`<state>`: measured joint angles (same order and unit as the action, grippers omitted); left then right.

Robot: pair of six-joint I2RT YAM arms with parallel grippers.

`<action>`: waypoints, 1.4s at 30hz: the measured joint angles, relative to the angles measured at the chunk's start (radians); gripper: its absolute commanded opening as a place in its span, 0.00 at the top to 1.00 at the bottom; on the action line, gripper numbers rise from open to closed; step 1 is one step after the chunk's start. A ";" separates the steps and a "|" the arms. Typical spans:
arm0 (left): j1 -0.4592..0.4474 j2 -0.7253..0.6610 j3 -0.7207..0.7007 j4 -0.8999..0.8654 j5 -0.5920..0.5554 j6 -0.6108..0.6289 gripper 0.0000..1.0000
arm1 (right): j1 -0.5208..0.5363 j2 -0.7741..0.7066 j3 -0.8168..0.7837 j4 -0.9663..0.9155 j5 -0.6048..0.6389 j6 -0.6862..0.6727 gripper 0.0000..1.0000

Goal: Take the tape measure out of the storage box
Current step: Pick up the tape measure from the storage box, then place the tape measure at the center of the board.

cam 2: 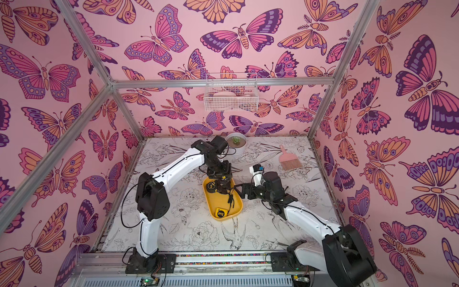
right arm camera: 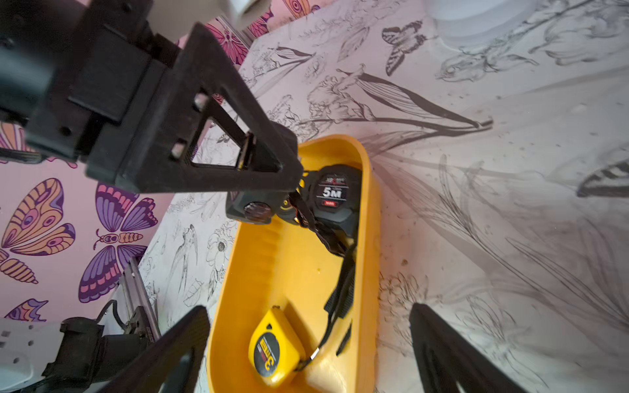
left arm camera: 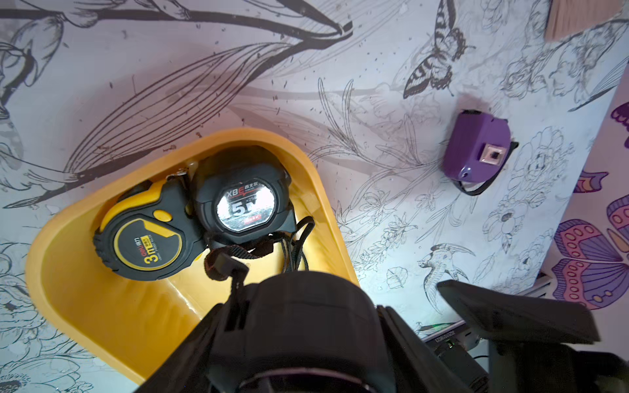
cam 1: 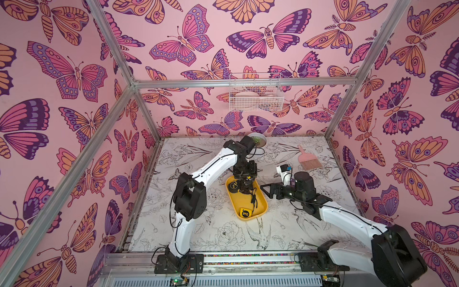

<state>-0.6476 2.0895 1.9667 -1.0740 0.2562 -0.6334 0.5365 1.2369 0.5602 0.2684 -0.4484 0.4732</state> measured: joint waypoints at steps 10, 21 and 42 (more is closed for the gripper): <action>0.002 0.000 0.016 -0.004 0.027 -0.068 0.57 | 0.083 0.166 0.023 0.298 0.051 0.058 0.14; 0.015 0.000 0.066 -0.002 0.060 -0.152 0.56 | 0.121 0.298 0.070 0.537 0.168 0.162 0.43; 0.042 0.002 0.069 0.001 0.058 -0.212 0.19 | 0.110 0.401 0.080 0.689 0.155 0.260 0.90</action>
<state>-0.6052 2.0914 2.0361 -1.0733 0.3141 -0.8455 0.6464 1.6382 0.6403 0.9569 -0.2932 0.7330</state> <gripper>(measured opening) 0.766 0.362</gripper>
